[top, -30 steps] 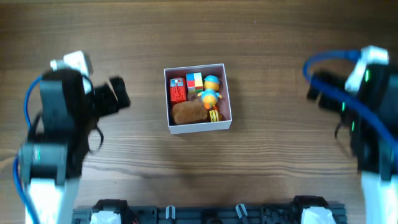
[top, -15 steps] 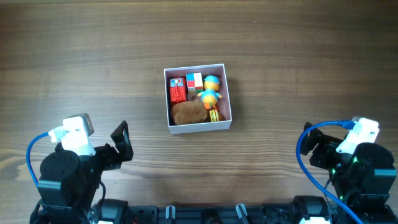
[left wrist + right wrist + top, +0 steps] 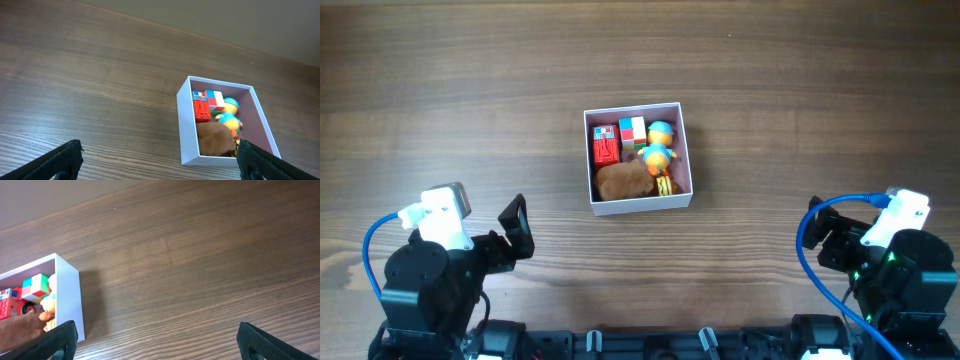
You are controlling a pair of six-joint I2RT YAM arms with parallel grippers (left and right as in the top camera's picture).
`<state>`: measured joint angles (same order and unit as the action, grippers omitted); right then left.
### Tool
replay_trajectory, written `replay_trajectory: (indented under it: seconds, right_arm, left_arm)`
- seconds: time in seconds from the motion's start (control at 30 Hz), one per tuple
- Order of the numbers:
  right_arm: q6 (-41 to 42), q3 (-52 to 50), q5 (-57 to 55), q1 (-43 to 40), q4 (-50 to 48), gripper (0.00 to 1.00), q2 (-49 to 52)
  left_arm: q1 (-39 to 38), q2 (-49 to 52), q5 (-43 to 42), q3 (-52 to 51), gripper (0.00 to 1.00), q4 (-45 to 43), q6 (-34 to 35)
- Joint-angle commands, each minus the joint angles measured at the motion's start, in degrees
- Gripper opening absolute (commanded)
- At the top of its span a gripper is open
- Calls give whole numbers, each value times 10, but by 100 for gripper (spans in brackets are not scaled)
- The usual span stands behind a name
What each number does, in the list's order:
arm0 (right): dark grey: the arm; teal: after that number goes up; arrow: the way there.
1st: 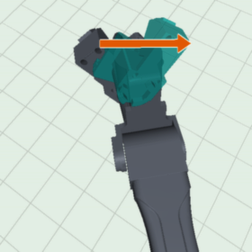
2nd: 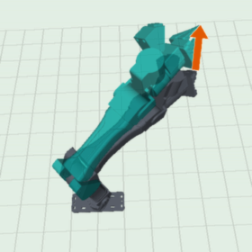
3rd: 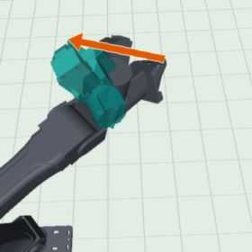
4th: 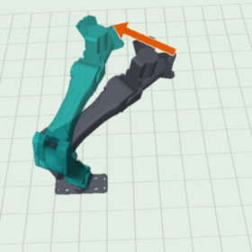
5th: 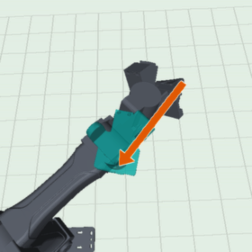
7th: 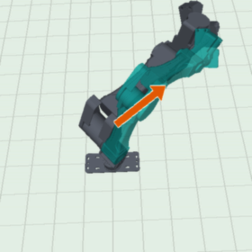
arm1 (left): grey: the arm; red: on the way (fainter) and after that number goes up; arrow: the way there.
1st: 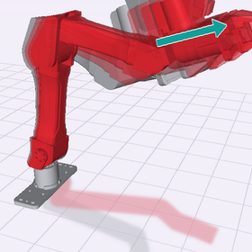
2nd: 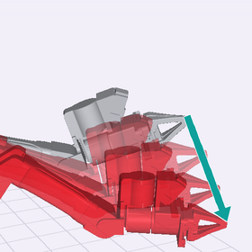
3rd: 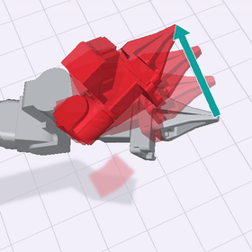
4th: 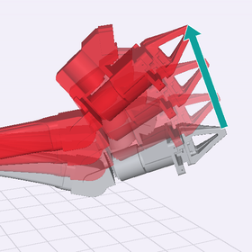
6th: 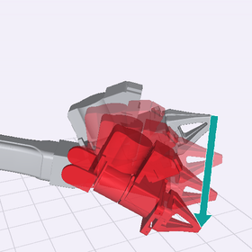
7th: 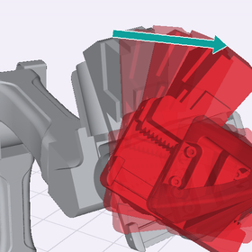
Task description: Pack container
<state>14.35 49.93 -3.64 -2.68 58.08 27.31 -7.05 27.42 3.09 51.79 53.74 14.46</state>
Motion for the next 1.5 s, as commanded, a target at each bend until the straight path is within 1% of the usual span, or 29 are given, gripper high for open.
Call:
replay_trajectory:
  seconds: [0.0,0.1,0.17,0.2,0.23,0.33,0.43,0.5,0.57,0.63,0.77,0.83,0.87,1.47]
  right_arm:
    - [-7,-12,11,1,-12,100,-19]
    - [-50,-75,51,1,-87,100,-82]
    - [-53,-188,109,1,-193,100,-172]
    - [-53,-261,134,1,-284,100,-235]
    - [-54,-291,139,2,-330,100,-259]
    - [-58,-350,139,9,-443,100,-266]
    - [-105,-412,138,29,-565,100,-270]
    - [-133,-449,137,33,-630,100,-271]
    - [-143,-473,125,36,-663,100,-271]
    - [-143,-493,106,39,-680,100,-271]
    - [-141,-496,74,45,-627,100,-271]
    - [-137,-496,74,45,-585,100,-271]
    - [-130,-496,75,46,-581,100,-271]
    - [-128,-496,75,47,-582,100,-269]
  left_arm:
    - [-3,-2,-5,-6,100,-1,8]
    - [-3,-2,-5,-6,100,-1,8]
    - [-3,-2,-5,-6,100,-1,8]
    - [-3,-2,-5,-6,100,-1,8]
    - [-3,-2,-5,-6,100,-1,8]
    - [-3,-2,-5,-6,100,-1,8]
    - [-3,-2,-5,-6,100,-1,8]
    - [-3,-2,-5,-6,100,-1,8]
    - [-3,-2,-5,-6,100,-1,8]
    - [-3,-2,-5,-6,100,-1,8]
    - [-3,-2,-5,-6,100,-1,8]
    - [-3,-2,-5,-6,100,-1,8]
    - [-3,-2,-5,-6,100,-1,8]
    - [-3,-2,-5,-6,100,-1,8]
